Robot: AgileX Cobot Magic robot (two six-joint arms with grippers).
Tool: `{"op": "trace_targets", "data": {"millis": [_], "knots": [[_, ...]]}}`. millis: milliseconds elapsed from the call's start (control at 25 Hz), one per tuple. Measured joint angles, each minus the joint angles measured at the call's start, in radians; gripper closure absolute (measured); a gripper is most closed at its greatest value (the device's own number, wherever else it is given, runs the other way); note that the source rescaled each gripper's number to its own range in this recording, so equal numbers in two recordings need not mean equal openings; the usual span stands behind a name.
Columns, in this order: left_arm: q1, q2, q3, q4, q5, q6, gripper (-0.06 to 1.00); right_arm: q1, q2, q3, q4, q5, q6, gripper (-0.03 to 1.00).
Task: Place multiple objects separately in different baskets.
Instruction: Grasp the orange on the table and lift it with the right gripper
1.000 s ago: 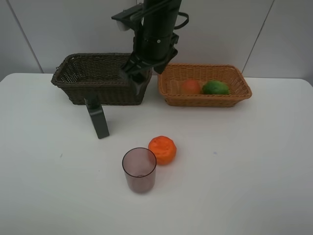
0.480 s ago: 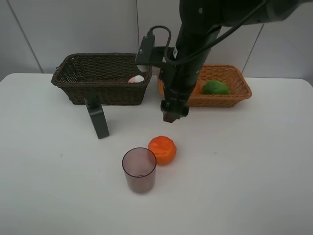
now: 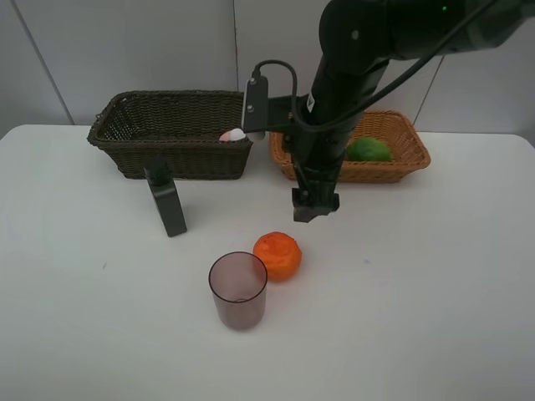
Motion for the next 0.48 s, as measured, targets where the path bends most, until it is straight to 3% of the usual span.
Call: {"op": "trace_targets", "data": {"millis": [200, 480], "knots": [[0.000, 0.000, 0.000, 0.000, 0.000, 0.000, 0.04, 0.000, 0.015, 0.007, 0.039, 0.003, -0.048, -0.02], [0.000, 0.000, 0.000, 0.000, 0.000, 0.000, 0.04, 0.000, 0.023, 0.099, 0.082, -0.065, -0.128, -0.02]]}}
